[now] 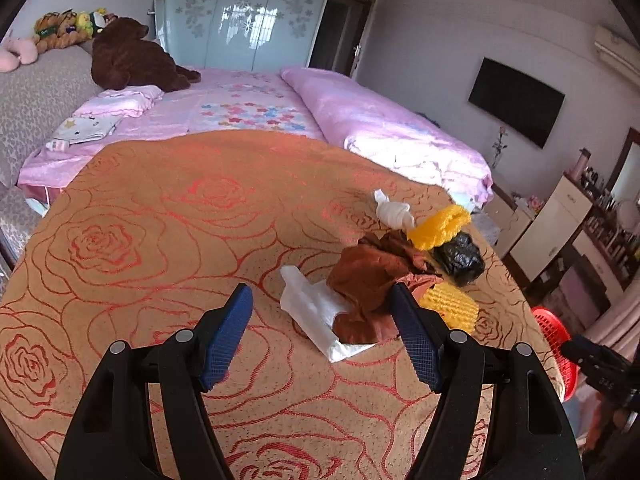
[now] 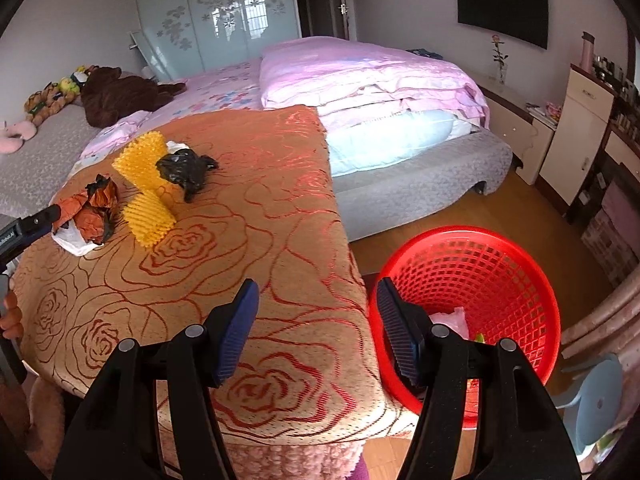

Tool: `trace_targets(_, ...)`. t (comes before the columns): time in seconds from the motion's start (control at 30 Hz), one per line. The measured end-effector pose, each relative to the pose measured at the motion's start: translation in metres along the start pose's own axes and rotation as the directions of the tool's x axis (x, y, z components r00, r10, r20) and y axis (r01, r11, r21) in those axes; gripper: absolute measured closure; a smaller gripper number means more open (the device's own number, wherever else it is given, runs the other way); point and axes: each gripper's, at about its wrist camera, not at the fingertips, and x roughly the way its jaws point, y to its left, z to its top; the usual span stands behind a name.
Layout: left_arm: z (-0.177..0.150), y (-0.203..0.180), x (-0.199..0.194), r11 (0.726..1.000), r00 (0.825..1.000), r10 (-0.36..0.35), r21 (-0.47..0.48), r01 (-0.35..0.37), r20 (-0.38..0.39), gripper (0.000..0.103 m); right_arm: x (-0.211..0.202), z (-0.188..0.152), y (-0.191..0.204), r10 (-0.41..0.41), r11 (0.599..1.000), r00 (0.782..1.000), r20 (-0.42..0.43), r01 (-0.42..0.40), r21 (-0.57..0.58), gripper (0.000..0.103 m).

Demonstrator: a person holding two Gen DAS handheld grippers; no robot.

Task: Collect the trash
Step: 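Move both tools back over the remaining trash on the bedspread, then grasp the white tissue with the left tool while the right tool grasps the yellow mesh net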

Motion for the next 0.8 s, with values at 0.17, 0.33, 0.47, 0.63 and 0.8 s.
trace_targets(0.17,0.004,-0.002,-0.009,1.0,0.999,-0.031,-0.001,0.032,0.04,0.034,0.001,0.003,0.01,0.015,1.0,1.0,0.003,-0.015,-0.017,0.044)
trace_targets(0.33,0.002,0.003,-0.006,0.999,0.999,-0.028,-0.02,0.029,0.025,0.034,0.0,0.006,0.02,0.034,0.999,0.999,0.01,-0.033,-0.037,0.044)
trace_targets(0.47,-0.002,0.009,0.006,0.999,0.999,-0.023,-0.048,0.022,-0.029,0.037,0.001,0.007,0.026,0.045,0.998,0.999,0.009,-0.045,-0.05,0.044)
trace_targets(0.63,-0.008,0.012,0.021,0.996,0.995,-0.053,-0.073,0.046,-0.087,0.062,0.002,0.008,0.032,0.05,0.997,0.999,0.006,-0.049,-0.06,0.044)
trace_targets(0.8,-0.009,0.014,0.029,0.993,0.991,-0.085,-0.085,0.077,-0.1,0.086,0.004,0.009,0.038,0.056,0.996,0.998,0.002,-0.056,-0.069,0.044)
